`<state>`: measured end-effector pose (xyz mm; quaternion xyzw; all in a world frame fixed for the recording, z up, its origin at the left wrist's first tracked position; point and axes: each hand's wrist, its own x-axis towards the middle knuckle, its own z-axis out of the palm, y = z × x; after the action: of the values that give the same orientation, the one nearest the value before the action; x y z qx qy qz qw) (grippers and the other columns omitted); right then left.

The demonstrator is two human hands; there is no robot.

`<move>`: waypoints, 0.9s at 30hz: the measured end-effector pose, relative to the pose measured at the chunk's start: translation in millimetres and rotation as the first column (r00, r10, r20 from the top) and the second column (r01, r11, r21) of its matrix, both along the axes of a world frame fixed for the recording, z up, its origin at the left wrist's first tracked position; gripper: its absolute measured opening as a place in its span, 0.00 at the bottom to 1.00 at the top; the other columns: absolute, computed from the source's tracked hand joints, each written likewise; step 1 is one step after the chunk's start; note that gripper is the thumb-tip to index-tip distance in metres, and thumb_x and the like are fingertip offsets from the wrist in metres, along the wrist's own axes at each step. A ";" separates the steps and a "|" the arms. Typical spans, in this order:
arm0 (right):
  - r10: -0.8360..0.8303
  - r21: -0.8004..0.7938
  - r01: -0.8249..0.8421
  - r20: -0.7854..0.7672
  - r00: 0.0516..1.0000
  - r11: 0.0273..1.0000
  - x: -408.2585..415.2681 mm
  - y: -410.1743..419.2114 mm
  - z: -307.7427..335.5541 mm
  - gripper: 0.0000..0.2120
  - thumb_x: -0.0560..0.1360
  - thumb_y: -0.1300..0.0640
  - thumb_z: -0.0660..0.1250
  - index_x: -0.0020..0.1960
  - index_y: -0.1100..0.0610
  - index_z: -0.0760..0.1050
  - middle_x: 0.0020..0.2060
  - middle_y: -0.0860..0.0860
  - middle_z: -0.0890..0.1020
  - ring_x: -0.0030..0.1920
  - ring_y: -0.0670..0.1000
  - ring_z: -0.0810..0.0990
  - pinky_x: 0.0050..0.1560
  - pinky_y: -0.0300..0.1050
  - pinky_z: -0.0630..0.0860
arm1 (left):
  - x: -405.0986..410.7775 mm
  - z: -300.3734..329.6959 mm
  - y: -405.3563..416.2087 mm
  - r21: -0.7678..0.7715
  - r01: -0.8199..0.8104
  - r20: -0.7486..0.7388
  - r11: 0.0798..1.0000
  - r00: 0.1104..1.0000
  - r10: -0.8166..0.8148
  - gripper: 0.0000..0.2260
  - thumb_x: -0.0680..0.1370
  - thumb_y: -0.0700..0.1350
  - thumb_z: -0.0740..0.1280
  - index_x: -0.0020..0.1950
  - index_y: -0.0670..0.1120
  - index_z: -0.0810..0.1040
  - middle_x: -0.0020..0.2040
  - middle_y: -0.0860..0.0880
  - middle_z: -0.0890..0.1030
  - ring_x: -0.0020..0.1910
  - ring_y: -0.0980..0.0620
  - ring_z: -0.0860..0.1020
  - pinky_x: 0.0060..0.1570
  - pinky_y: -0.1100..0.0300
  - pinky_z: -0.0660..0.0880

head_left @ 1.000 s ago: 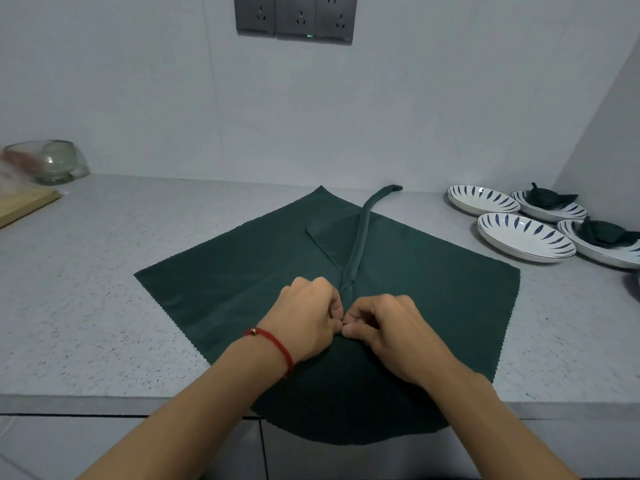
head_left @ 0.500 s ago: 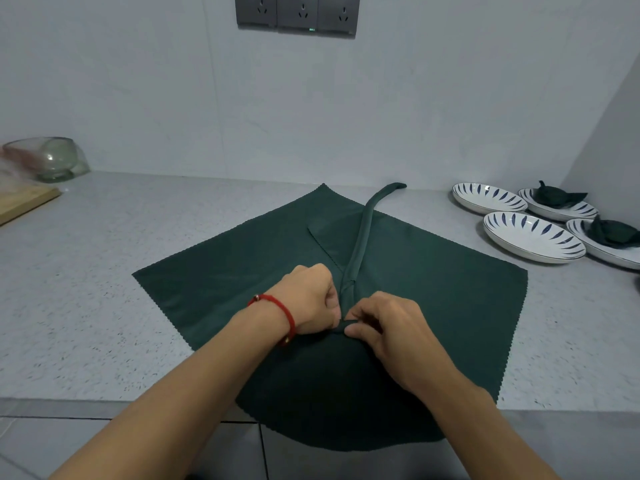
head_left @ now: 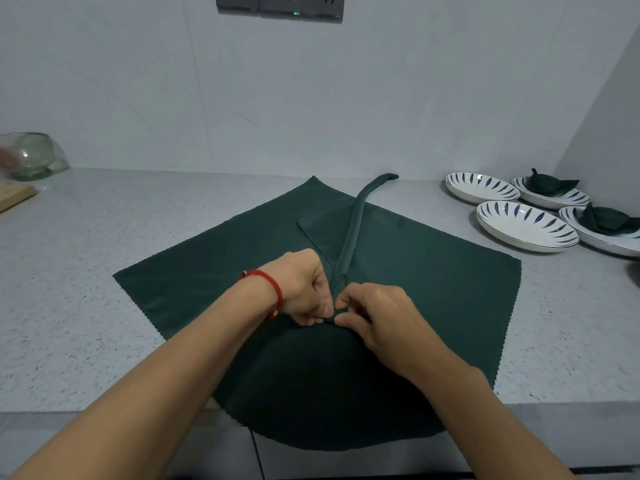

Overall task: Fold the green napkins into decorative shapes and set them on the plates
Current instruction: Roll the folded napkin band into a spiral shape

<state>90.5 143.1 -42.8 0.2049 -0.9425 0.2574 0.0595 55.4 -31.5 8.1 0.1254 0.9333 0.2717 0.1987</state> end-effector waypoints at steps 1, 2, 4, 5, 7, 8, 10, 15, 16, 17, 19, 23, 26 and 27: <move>0.003 0.014 -0.003 0.010 1.000 1.000 -0.8 -1.1 -0.1 0.04 0.79 0.51 0.69 0.48 0.51 0.77 0.39 0.44 0.78 0.41 0.45 0.75 0.44 0.40 0.69 | 1.9 -3.3 -1.2 0.009 -0.011 -0.041 1.000 0.999 0.011 0.07 0.75 0.34 0.70 0.42 0.44 0.84 0.36 0.47 0.85 0.35 0.50 0.84 0.43 0.58 0.83; -0.002 0.021 0.001 0.034 0.999 1.000 -2.5 -1.7 0.7 0.05 0.79 0.51 0.69 0.48 0.52 0.78 0.41 0.46 0.78 0.43 0.47 0.76 0.45 0.42 0.71 | 3.8 -8.2 -1.6 -0.013 -0.013 -0.117 1.000 0.993 0.011 0.05 0.75 0.37 0.72 0.43 0.47 0.84 0.37 0.49 0.84 0.36 0.52 0.83 0.41 0.61 0.81; -0.029 -0.004 0.030 0.109 0.994 1.000 -7.4 -1.1 5.2 0.06 0.79 0.50 0.70 0.47 0.53 0.79 0.41 0.47 0.81 0.43 0.47 0.78 0.45 0.43 0.74 | 10.2 -17.4 -0.6 -0.078 -0.010 -0.265 0.997 0.964 -0.011 0.04 0.74 0.47 0.75 0.45 0.53 0.82 0.41 0.54 0.81 0.41 0.55 0.79 0.41 0.64 0.75; -0.038 -0.029 0.042 0.142 0.989 0.999 -9.2 -0.4 7.8 0.06 0.78 0.50 0.70 0.47 0.52 0.80 0.40 0.47 0.81 0.42 0.46 0.78 0.44 0.42 0.75 | 11.3 -20.8 0.2 -0.083 -0.018 -0.300 0.996 0.954 -0.008 0.05 0.73 0.49 0.76 0.44 0.55 0.81 0.44 0.53 0.80 0.45 0.54 0.78 0.44 0.61 0.76; -0.048 -0.040 0.054 0.149 0.988 0.998 -10.6 -0.3 10.6 0.06 0.77 0.49 0.71 0.46 0.52 0.80 0.39 0.46 0.82 0.41 0.43 0.78 0.43 0.41 0.75 | 7.8 -20.5 1.0 -0.061 -0.044 -0.307 0.997 0.951 0.023 0.07 0.73 0.48 0.76 0.40 0.56 0.80 0.46 0.50 0.80 0.48 0.50 0.79 0.49 0.56 0.79; -0.050 -0.027 0.053 0.125 0.991 0.998 -9.7 -0.9 10.1 0.06 0.77 0.49 0.72 0.48 0.51 0.80 0.40 0.46 0.81 0.41 0.43 0.78 0.45 0.41 0.75 | 4.9 -18.3 0.6 -0.062 -0.041 -0.288 0.997 0.957 0.022 0.07 0.73 0.47 0.76 0.39 0.56 0.80 0.45 0.50 0.81 0.46 0.51 0.80 0.48 0.57 0.79; -0.048 -0.006 0.048 0.072 0.996 0.999 -5.0 -2.7 5.7 0.09 0.76 0.49 0.73 0.53 0.49 0.77 0.42 0.45 0.78 0.43 0.44 0.76 0.48 0.43 0.74 | -1.2 -10.6 0.1 -0.069 -0.014 -0.211 0.998 0.978 0.000 0.06 0.74 0.44 0.76 0.39 0.53 0.82 0.39 0.52 0.82 0.37 0.55 0.80 0.42 0.62 0.77; -0.022 0.058 0.023 -0.021 1.000 0.998 -7.4 -2.9 2.9 0.08 0.78 0.52 0.71 0.55 0.52 0.77 0.43 0.47 0.79 0.45 0.48 0.76 0.47 0.43 0.70 | -11.1 -3.1 -3.6 -0.001 -0.032 -0.007 0.999 0.999 0.032 0.03 0.75 0.39 0.74 0.47 0.46 0.86 0.39 0.50 0.85 0.39 0.51 0.85 0.46 0.60 0.82; -0.024 0.061 0.024 0.005 1.000 0.998 -10.1 -3.5 5.1 0.06 0.78 0.52 0.70 0.54 0.52 0.78 0.43 0.47 0.79 0.45 0.49 0.76 0.46 0.43 0.69 | -10.3 -7.3 -4.0 -0.018 -0.039 -0.071 0.999 0.997 0.037 0.04 0.75 0.41 0.74 0.48 0.47 0.85 0.39 0.51 0.84 0.40 0.52 0.84 0.46 0.61 0.82; -0.030 0.054 0.028 0.038 0.999 0.998 -12.5 -4.2 6.9 0.05 0.78 0.52 0.70 0.52 0.52 0.78 0.42 0.47 0.80 0.45 0.49 0.76 0.45 0.42 0.69 | -7.8 -12.9 -3.9 -0.052 -0.048 -0.171 0.997 0.984 0.038 0.05 0.73 0.44 0.76 0.48 0.49 0.84 0.42 0.52 0.83 0.41 0.53 0.83 0.46 0.61 0.80; -0.053 0.013 0.051 0.110 0.993 0.999 -18.1 -3.4 10.6 0.04 0.78 0.52 0.71 0.48 0.52 0.78 0.41 0.47 0.80 0.43 0.48 0.77 0.43 0.43 0.71 | -1.9 -23.6 -1.9 -0.087 -0.060 -0.326 0.994 0.945 0.029 0.08 0.72 0.48 0.76 0.49 0.52 0.82 0.46 0.52 0.80 0.48 0.52 0.79 0.49 0.58 0.78; -0.086 -0.035 0.092 0.141 0.986 0.995 -22.5 -2.2 10.7 0.04 0.77 0.51 0.72 0.45 0.50 0.80 0.38 0.46 0.81 0.40 0.45 0.78 0.41 0.42 0.72 | -2.1 -22.0 -1.2 -0.001 -0.070 -0.318 0.998 0.946 0.066 0.03 0.74 0.45 0.75 0.46 0.52 0.85 0.44 0.51 0.83 0.47 0.51 0.81 0.49 0.59 0.79; -0.083 0.005 0.083 0.061 0.995 0.997 -16.5 -5.4 6.3 0.09 0.76 0.52 0.74 0.54 0.49 0.77 0.39 0.46 0.80 0.42 0.46 0.78 0.46 0.44 0.75 | -10.0 -9.8 0.1 -0.036 -0.033 -0.244 0.999 0.969 0.023 0.03 0.74 0.44 0.76 0.47 0.49 0.85 0.39 0.52 0.83 0.40 0.54 0.81 0.45 0.62 0.78; -0.076 0.015 0.076 0.034 0.997 0.997 -15.3 -5.8 4.5 0.12 0.75 0.52 0.75 0.55 0.50 0.75 0.39 0.46 0.79 0.42 0.46 0.78 0.47 0.44 0.75 | -13.0 -6.2 0.6 -0.042 -0.029 -0.198 0.999 0.980 0.020 0.02 0.74 0.43 0.75 0.46 0.47 0.85 0.37 0.52 0.83 0.37 0.55 0.82 0.44 0.62 0.78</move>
<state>75.2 137.3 -38.3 0.1649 -0.9522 0.2518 0.0516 42.4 -31.0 2.0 0.1359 0.9557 0.2393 0.1046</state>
